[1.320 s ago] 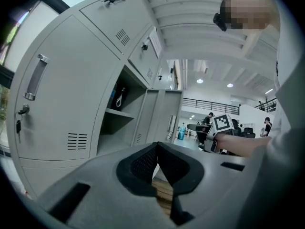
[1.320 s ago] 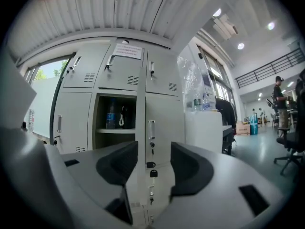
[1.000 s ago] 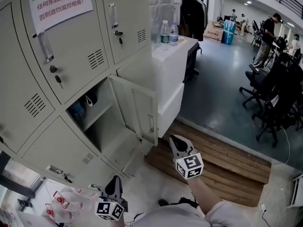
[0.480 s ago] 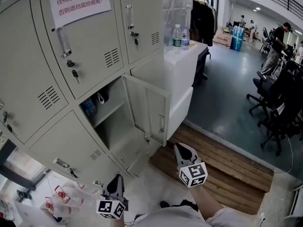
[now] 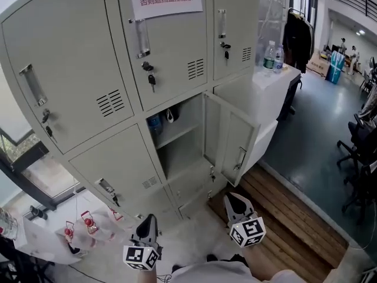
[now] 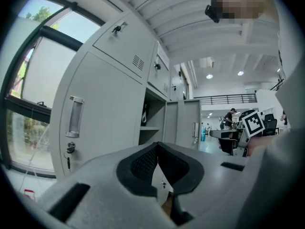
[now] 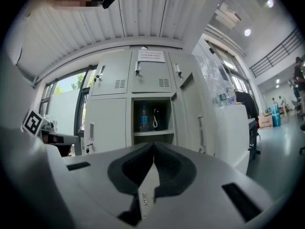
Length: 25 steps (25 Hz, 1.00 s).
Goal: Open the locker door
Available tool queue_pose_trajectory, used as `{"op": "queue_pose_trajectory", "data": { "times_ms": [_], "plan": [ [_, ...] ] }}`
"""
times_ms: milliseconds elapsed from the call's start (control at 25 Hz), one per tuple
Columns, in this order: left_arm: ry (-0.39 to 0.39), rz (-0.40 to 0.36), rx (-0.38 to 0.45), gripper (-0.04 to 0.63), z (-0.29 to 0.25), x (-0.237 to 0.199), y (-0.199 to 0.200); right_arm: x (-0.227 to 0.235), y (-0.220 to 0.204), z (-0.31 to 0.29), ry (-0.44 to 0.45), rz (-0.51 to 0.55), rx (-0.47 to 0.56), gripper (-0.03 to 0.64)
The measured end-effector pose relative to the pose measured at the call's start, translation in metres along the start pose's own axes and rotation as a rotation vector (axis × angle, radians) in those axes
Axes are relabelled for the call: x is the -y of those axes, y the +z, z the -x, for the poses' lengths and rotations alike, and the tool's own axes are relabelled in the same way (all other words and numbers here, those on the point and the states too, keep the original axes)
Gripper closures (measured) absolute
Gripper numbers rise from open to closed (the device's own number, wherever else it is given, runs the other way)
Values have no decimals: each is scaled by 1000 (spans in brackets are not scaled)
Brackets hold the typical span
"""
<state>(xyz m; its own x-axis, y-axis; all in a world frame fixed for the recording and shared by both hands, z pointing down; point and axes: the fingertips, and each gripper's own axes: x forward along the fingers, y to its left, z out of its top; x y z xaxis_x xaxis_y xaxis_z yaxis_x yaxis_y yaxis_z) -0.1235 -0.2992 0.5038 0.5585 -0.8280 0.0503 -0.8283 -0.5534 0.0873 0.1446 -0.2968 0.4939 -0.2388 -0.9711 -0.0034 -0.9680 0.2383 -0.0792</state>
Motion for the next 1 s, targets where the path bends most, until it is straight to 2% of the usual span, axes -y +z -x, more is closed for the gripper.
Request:
{"op": "queue_pose_trajectory", "data": {
  "times_ms": [200, 440, 1000],
  "plan": [
    [64, -16, 7, 591, 20, -18, 2, -34, -13, -6, 82, -23, -19, 601],
    [82, -18, 9, 591, 29, -25, 0, -57, -22, -10, 131, -16, -38, 601],
    [79, -46, 22, 591, 30, -21, 0, -60, -25, -3, 107, -23, -39, 601]
  ]
}}
